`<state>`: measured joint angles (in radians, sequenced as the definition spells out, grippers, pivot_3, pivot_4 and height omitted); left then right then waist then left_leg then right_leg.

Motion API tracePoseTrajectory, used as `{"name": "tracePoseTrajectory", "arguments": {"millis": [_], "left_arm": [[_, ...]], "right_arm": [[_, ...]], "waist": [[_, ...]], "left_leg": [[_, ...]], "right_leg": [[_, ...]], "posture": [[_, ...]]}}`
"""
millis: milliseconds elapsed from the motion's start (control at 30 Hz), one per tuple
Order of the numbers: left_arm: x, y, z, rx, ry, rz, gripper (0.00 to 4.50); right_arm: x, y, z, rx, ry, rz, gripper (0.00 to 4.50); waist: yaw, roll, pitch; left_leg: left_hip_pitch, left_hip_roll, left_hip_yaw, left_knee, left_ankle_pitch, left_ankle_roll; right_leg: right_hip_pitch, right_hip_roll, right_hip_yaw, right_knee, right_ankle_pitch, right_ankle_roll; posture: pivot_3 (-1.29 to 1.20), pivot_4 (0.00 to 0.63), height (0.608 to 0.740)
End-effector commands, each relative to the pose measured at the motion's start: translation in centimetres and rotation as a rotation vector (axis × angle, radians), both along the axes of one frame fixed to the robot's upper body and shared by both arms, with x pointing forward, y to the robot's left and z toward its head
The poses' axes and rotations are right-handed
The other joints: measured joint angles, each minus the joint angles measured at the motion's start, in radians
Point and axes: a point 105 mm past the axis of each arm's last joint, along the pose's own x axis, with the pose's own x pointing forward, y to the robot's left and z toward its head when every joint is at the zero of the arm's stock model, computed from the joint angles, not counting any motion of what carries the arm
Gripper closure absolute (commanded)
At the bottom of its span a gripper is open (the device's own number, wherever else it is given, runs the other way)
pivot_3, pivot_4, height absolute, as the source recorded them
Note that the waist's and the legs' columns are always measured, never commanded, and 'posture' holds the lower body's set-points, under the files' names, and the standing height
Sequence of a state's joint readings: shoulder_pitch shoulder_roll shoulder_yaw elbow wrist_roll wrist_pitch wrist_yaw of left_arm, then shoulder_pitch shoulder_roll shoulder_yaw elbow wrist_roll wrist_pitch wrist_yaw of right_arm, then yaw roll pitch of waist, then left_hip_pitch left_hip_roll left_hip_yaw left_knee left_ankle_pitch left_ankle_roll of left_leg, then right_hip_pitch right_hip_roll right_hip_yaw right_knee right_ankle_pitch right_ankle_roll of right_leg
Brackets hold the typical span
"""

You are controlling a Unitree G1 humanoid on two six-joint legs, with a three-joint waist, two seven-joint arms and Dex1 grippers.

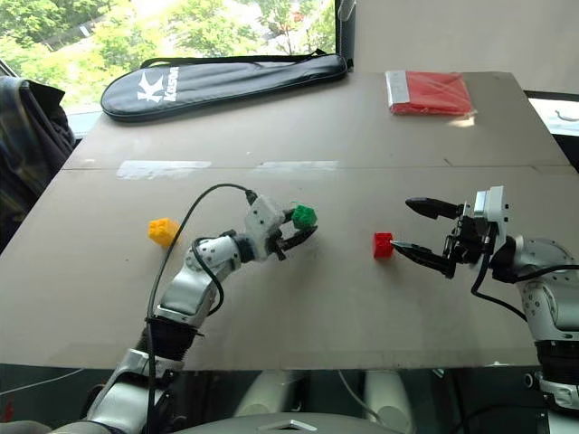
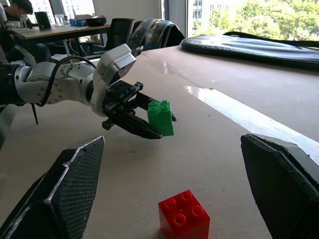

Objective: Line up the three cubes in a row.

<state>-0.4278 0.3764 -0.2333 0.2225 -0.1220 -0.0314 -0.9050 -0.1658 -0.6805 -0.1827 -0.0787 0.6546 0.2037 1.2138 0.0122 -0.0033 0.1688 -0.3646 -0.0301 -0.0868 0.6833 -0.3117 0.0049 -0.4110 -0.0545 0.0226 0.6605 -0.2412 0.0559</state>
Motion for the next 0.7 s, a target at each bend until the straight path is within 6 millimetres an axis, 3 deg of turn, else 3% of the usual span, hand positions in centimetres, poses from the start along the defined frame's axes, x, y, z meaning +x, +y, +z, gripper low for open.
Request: {"name": "tracePoseTrajectory", "arguments": {"millis": [33,433,700], "left_arm": [[-0.6,-0.9,-0.1,0.055,-0.006,-0.235,2.68],[0.2,-3.4,0.2,0.168,0.037,-0.63,2.68],[0.4,-3.6,-0.1,0.234,0.033,-0.678,2.68]], "right_arm": [[-0.6,-0.4,0.6,-0.021,-0.053,-0.016,0.0],[-2.1,-0.4,0.4,-0.01,-0.053,-0.082,0.0],[-2.9,-0.7,0.0,-0.025,-0.03,-0.096,0.0]], "waist": [[0.0,0.0,0.0],[-0.02,-0.001,0.001],[-0.026,-0.002,0.001]], "left_leg": [[0.0,0.0,0.0,0.0,0.0,0.0],[-0.002,-0.003,0.0,0.002,-0.002,0.005],[-0.001,-0.003,0.0,0.002,-0.003,0.005]], "right_leg": [[0.0,0.0,0.0,0.0,0.0,0.0],[0.0,0.002,-0.002,0.0,0.0,0.0],[0.0,0.003,-0.001,0.001,0.0,0.001]], "posture": [[0.0,0.15,0.74],[0.0,0.15,0.74],[0.0,0.15,0.74]]}}
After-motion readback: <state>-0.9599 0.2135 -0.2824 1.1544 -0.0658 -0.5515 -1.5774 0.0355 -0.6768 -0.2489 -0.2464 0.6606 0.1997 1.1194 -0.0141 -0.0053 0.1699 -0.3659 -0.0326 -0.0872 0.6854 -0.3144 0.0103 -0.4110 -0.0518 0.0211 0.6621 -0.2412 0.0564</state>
